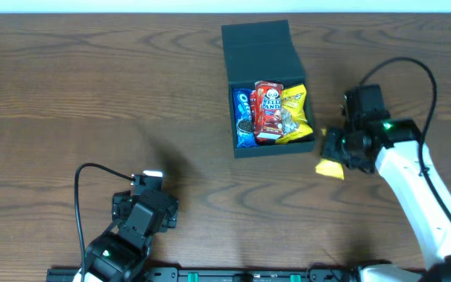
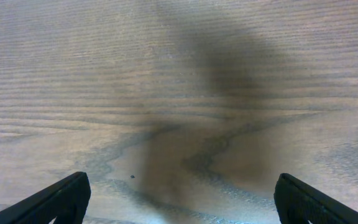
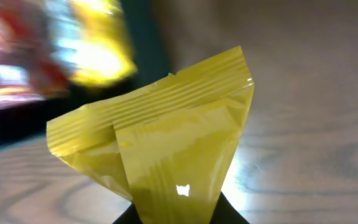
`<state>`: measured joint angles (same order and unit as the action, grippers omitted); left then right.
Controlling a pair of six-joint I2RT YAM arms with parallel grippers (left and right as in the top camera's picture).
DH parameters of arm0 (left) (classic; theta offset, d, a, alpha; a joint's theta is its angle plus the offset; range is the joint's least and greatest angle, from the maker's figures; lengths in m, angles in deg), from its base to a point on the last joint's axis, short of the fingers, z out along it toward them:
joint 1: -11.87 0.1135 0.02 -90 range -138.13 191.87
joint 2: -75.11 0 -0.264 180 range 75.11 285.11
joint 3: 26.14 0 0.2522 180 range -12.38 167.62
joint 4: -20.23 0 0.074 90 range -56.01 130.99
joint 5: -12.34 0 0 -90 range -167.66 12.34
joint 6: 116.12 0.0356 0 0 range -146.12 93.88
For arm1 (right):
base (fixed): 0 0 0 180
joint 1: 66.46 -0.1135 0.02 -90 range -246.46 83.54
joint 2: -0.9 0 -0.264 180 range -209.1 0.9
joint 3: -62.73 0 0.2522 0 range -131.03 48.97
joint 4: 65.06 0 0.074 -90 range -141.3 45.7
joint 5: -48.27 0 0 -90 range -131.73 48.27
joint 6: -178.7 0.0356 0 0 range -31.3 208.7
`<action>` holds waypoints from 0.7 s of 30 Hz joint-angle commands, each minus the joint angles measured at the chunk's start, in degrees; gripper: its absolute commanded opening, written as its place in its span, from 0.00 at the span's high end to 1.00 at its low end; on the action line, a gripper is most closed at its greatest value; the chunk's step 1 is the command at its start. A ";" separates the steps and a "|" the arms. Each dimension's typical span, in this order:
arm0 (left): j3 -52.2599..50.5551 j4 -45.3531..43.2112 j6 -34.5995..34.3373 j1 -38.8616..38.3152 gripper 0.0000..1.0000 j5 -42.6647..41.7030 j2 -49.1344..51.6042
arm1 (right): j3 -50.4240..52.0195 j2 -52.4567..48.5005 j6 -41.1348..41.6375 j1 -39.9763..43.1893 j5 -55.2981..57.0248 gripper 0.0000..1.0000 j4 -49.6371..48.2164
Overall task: Pack container
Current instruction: 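Lift the yellow snack and lower it into the box's right side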
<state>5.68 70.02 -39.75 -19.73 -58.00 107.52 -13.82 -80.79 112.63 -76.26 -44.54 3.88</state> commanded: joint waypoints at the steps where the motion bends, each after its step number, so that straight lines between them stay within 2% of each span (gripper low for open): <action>1: 0.07 0.15 0.35 0.17 0.05 0.20 -0.28 | -5.95 0.09 -4.70 -2.67 0.20 0.82 0.98; 6: 0.07 0.13 0.35 0.17 0.05 0.20 -0.28 | -10.78 -3.34 -5.92 -3.52 -0.02 0.83 0.96; 14: 0.07 0.13 0.35 0.17 0.04 0.20 -0.28 | -17.79 -15.19 -10.84 -4.79 -0.46 0.84 0.94; 21: 0.07 0.13 0.35 0.17 0.05 0.20 -0.28 | -20.04 -20.33 -11.41 -6.60 -1.09 0.84 -0.13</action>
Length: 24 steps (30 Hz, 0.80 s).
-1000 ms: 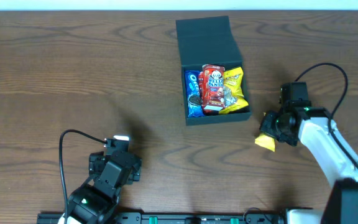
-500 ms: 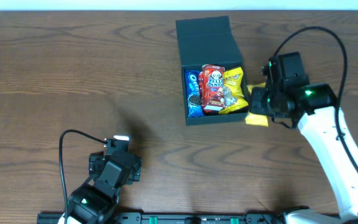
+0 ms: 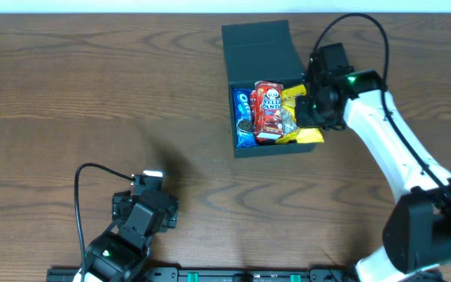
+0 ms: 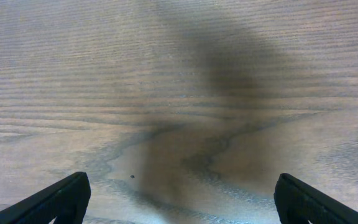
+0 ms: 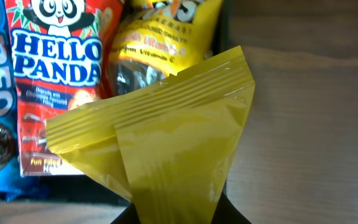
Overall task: Pack container
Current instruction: 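Lift the yellow snack and lower it into the box's right side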
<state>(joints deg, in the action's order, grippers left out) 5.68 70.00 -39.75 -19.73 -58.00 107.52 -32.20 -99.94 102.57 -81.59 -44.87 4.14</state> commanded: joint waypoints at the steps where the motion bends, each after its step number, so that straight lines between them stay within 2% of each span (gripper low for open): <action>1: 0.07 0.15 0.35 0.17 0.05 0.20 -0.28 | -1.66 -1.70 -1.33 -1.46 -0.79 0.84 -0.79; 24: 0.07 0.17 0.35 0.17 0.05 0.20 -0.28 | -1.66 -6.88 -1.07 -0.37 -1.09 0.81 -8.52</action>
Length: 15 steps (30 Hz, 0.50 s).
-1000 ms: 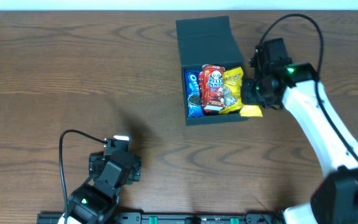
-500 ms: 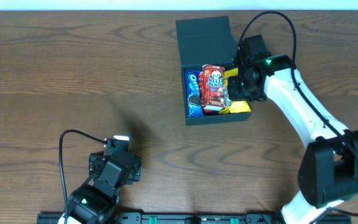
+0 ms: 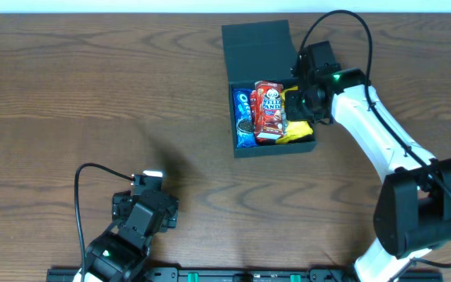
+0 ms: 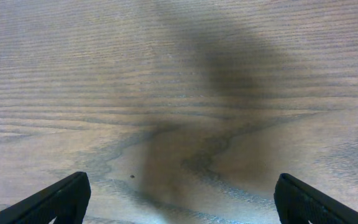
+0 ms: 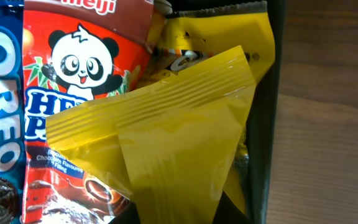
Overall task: Pack container
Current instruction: 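Lift the yellow snack and lower it into the box's right side, then release the yellow snack and press the contents down with the right gripper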
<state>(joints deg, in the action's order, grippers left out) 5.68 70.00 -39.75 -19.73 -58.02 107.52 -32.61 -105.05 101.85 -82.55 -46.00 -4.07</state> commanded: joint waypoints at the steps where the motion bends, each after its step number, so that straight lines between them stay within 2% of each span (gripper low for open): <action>1: 0.07 0.15 0.35 0.17 0.04 0.22 -0.28 | -1.25 -2.03 -0.33 0.59 0.17 0.73 -0.28; 2: 0.07 0.15 0.35 0.17 0.05 0.22 -0.28 | -1.25 -2.58 -0.35 0.59 0.22 0.61 -0.31; 3: 0.07 0.15 0.35 0.17 0.05 0.22 -0.28 | -1.25 -2.82 -0.35 0.59 0.17 0.44 -0.31; 5: 0.07 0.17 0.35 0.17 0.05 0.22 -0.28 | -1.25 -3.15 -0.33 0.57 0.17 0.23 -0.31; 6: 0.07 0.15 0.35 0.17 0.05 0.22 -0.28 | -1.25 -3.15 -0.33 0.57 0.17 0.05 -0.39; 7: 0.07 0.15 0.35 0.17 0.05 0.22 -0.28 | -1.27 -3.13 -0.35 0.57 0.17 0.01 -0.66; 15: 0.07 0.15 0.35 0.17 0.05 0.22 -0.28 | -5.03 -1.62 0.72 -0.83 0.22 0.01 2.03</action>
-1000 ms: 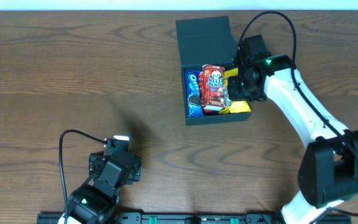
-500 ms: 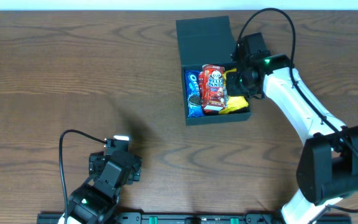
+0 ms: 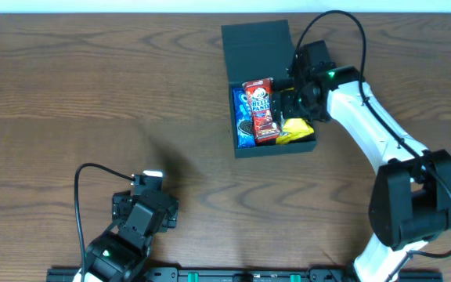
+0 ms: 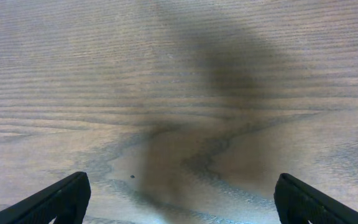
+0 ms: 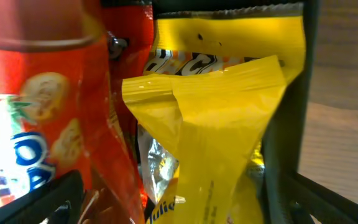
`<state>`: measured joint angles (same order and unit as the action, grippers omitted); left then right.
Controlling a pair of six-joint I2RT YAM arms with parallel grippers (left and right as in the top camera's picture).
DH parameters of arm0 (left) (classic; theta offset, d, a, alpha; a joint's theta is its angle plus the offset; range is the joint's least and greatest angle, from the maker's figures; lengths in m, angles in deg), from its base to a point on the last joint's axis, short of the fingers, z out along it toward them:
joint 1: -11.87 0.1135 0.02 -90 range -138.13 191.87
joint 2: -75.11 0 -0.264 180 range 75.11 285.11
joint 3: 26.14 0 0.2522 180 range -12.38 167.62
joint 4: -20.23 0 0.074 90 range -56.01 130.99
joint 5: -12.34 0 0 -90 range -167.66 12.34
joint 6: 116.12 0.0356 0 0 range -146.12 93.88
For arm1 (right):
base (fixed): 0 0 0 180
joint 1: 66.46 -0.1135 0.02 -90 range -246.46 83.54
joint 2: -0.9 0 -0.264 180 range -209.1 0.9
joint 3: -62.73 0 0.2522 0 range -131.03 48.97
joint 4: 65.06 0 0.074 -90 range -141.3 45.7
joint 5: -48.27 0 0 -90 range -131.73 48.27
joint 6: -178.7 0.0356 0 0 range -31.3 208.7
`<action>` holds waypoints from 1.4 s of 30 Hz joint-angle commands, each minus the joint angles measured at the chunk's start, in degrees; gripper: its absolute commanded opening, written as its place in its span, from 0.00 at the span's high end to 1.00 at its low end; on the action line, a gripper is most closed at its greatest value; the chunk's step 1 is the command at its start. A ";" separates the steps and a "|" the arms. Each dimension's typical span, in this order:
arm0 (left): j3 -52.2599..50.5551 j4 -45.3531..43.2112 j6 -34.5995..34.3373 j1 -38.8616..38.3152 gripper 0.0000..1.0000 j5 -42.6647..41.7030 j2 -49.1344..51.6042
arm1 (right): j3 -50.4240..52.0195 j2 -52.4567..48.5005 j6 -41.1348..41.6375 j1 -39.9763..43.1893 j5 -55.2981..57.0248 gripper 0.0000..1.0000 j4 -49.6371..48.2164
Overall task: Pack container
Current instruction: 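Release the yellow snack and press the contents down with the right gripper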
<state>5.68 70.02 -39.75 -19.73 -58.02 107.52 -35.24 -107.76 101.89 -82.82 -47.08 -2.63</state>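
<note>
A dark open box (image 3: 275,149) with its lid (image 3: 258,45) up holds a blue Oreo pack (image 3: 241,117), a red Hello Panda pack (image 3: 259,106) and yellow snack bags (image 3: 296,129). My right gripper (image 3: 294,99) reaches into the box's right side. In the right wrist view it (image 5: 179,205) is open, its fingers spread either side of a plain yellow packet (image 5: 222,143) that lies loose on the other yellow bags. The Hello Panda pack (image 5: 55,106) leans to the packet's left. My left gripper (image 4: 182,202) is open over bare wood.
The left arm (image 3: 135,219) rests near the table's front edge, far from the box. The brown wooden table (image 3: 92,94) surrounds the box. The right arm's cable (image 3: 343,16) arcs over the back right.
My right gripper was shut on the yellow packet over the box; now it is open and the packet lies inside. The Hello Panda pack sits shifted and tilted. The left arm has not moved.
First my right gripper held the yellow packet just right of the box, above the table. Then it held it over the box's right edge, then over the snacks inside. Now the packet lies released in the box. The left gripper stayed open throughout.
</note>
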 commanded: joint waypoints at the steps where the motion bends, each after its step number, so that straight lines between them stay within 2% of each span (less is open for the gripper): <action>1: 0.07 0.13 0.35 0.17 0.05 0.22 -0.28 | -3.10 1.62 0.68 -0.74 1.27 0.01 1.09; 9: 0.07 0.15 0.35 0.17 0.05 0.22 -0.28 | -4.85 4.37 2.69 -1.51 0.98 0.01 6.43; 18: 0.07 0.15 0.35 0.17 0.04 0.22 -0.28 | -4.83 6.58 3.52 -8.09 0.63 0.01 15.04; 26: 0.07 0.13 0.35 0.17 0.05 0.22 -0.28 | -1.38 6.56 0.09 -13.07 2.78 0.01 14.88; 29: 0.07 0.13 0.35 0.17 0.05 0.22 -0.28 | 1.97 6.67 -5.90 -14.19 2.29 0.01 15.58; 30: 0.07 0.15 0.35 0.17 0.05 0.22 -0.28 | 3.50 6.80 -12.09 -14.78 1.75 0.01 17.20; 33: 0.07 0.13 0.35 0.17 0.05 0.22 -0.28 | 5.16 6.84 -21.24 -14.80 2.16 0.01 20.20; 36: 0.07 0.15 0.35 0.17 0.05 0.22 -0.28 | 5.53 6.84 -23.91 -14.69 3.89 0.01 18.95; 42: 0.07 0.13 0.35 0.17 0.04 0.22 -0.28 | 5.57 6.82 -36.68 -14.86 3.87 0.01 15.32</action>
<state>5.68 70.00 -39.75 -19.73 -58.02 107.52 -29.92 -102.12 74.20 -97.13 -44.08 13.15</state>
